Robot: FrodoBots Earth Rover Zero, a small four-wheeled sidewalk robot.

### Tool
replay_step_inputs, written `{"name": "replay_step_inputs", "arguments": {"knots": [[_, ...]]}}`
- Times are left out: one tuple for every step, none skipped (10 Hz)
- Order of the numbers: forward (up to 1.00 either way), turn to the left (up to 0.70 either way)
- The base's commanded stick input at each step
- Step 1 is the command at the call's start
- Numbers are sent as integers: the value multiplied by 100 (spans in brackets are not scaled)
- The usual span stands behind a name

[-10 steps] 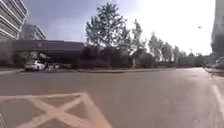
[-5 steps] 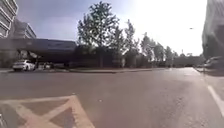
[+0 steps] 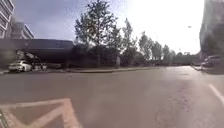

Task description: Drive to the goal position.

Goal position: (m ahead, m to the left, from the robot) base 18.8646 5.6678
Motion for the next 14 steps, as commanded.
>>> {"name": "replay_step_inputs", "arguments": {"knots": [[45, -8], [45, -27], [45, -27], [45, -27], [45, -27], [45, -27], [45, -1], [45, 0], [45, 0], [45, 0], [45, 0], [45, 0], [45, 0], [45, 0]]}}
